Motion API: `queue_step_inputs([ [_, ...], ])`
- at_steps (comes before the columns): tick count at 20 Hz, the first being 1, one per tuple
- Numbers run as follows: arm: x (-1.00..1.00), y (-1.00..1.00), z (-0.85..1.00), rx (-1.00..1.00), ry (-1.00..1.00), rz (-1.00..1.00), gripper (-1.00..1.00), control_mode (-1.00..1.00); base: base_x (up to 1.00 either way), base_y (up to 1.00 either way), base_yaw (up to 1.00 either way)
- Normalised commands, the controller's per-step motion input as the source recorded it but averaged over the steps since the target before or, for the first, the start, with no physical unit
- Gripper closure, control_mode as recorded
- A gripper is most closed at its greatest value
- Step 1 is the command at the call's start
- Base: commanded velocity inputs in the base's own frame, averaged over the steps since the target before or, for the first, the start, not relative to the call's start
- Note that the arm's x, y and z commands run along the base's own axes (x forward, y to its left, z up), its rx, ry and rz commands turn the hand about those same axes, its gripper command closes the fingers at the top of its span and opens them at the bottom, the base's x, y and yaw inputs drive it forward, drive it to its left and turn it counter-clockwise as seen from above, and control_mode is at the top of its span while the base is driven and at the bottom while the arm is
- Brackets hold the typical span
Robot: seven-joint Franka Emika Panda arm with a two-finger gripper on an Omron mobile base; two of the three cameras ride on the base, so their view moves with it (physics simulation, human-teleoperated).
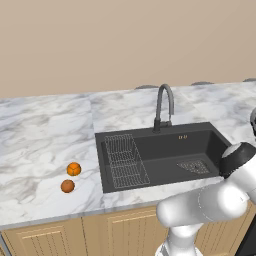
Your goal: Remove the tangerine and orange from the sink. Then move the bowl and cup from the counter to the sink for washing.
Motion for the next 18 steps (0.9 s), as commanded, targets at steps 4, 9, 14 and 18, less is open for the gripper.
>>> queue_step_inputs([
  [4,0.13,-0.33,0.01,-0.04,0.05,-0.02,-1.0,-1.0,0.0,0.0,0.0],
  [9,0.04,-0.32,-0.04,0.0,0.0,-0.01,-1.0,-1.0,0.0,0.0,0.0],
  [14,0.01,-0.24,-0.11,0.0,0.0,0.0,-1.0,-1.0,0.0,0.0,0.0],
  [18,0.05,-0.16,-0.1,0.0,0.0,0.0,-1.0,-1.0,0.0,0.0,0.0],
])
